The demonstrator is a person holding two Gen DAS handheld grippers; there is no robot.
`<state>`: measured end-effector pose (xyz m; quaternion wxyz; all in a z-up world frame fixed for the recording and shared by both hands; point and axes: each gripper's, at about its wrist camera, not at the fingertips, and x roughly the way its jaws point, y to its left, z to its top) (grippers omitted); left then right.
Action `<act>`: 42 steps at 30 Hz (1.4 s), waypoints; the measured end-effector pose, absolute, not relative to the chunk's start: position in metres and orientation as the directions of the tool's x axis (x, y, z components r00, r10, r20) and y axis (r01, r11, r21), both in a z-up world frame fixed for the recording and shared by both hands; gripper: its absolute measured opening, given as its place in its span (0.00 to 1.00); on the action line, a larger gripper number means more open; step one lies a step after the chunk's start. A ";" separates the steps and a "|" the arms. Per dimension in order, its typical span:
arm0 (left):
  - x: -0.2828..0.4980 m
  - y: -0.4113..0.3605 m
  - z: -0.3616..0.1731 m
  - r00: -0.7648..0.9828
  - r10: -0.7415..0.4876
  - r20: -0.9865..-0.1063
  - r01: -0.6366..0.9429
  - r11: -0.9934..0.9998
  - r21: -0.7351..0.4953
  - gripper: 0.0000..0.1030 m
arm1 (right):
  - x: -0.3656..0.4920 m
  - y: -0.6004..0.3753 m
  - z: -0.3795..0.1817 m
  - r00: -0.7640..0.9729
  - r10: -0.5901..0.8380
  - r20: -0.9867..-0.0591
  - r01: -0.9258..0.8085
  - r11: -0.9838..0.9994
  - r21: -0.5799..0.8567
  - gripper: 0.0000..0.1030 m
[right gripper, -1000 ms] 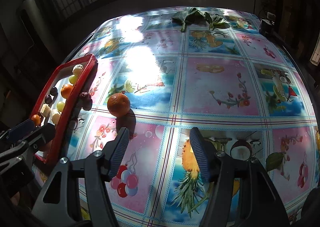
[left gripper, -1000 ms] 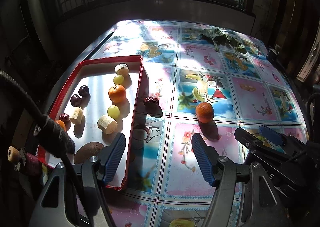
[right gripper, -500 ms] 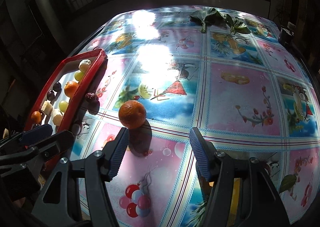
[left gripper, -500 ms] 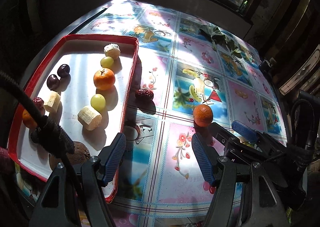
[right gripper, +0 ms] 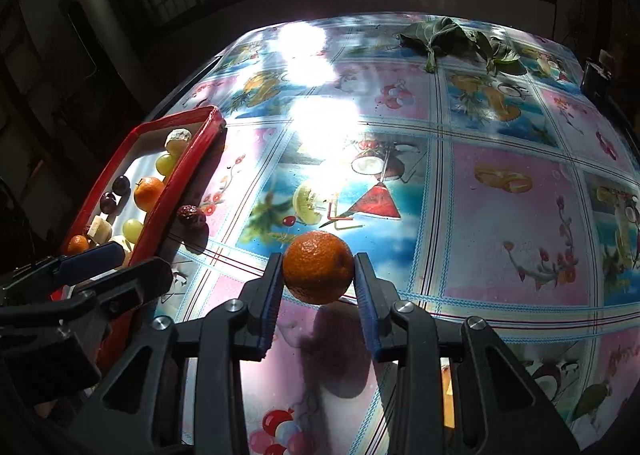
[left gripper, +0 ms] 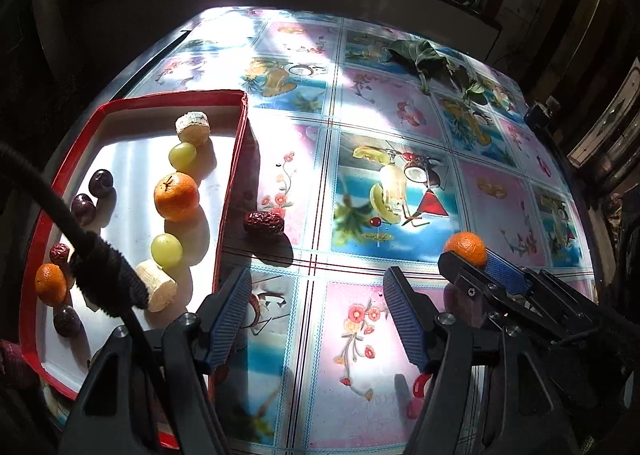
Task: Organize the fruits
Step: 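Close left tool on the dark red date while right tool holds the mandarin, then carry the date in the left tool and mandarin in the right tool over the tray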
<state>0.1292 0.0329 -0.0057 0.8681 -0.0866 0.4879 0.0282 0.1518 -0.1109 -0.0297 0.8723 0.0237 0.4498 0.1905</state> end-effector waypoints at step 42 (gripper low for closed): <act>0.127 0.044 -0.018 0.490 0.081 -0.868 -0.233 0.972 -0.041 0.16 | 0.119 -0.134 -0.010 0.528 0.373 -0.763 -0.275 0.925 0.261 0.36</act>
